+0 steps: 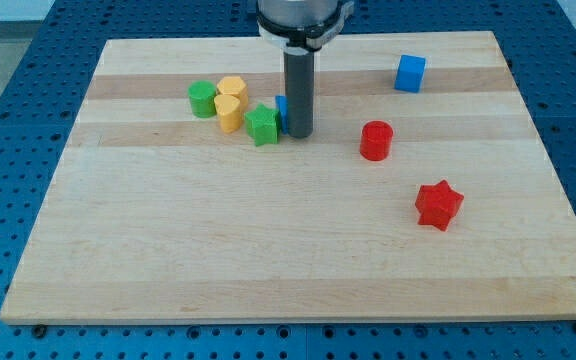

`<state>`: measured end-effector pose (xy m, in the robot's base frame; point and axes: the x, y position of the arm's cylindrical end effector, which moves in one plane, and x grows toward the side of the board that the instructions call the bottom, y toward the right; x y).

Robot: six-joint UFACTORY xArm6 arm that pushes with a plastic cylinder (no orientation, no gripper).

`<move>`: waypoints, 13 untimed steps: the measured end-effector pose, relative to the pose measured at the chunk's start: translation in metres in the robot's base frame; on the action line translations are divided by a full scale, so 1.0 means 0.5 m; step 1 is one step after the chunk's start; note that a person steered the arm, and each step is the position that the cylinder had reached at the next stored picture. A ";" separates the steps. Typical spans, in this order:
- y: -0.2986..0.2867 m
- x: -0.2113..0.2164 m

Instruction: Push the blue triangle into the yellow hexagon

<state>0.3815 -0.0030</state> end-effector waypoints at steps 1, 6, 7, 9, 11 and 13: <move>-0.015 -0.032; 0.071 -0.077; 0.070 -0.078; -0.024 -0.117; -0.067 -0.117; -0.072 -0.115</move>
<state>0.3238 -0.0389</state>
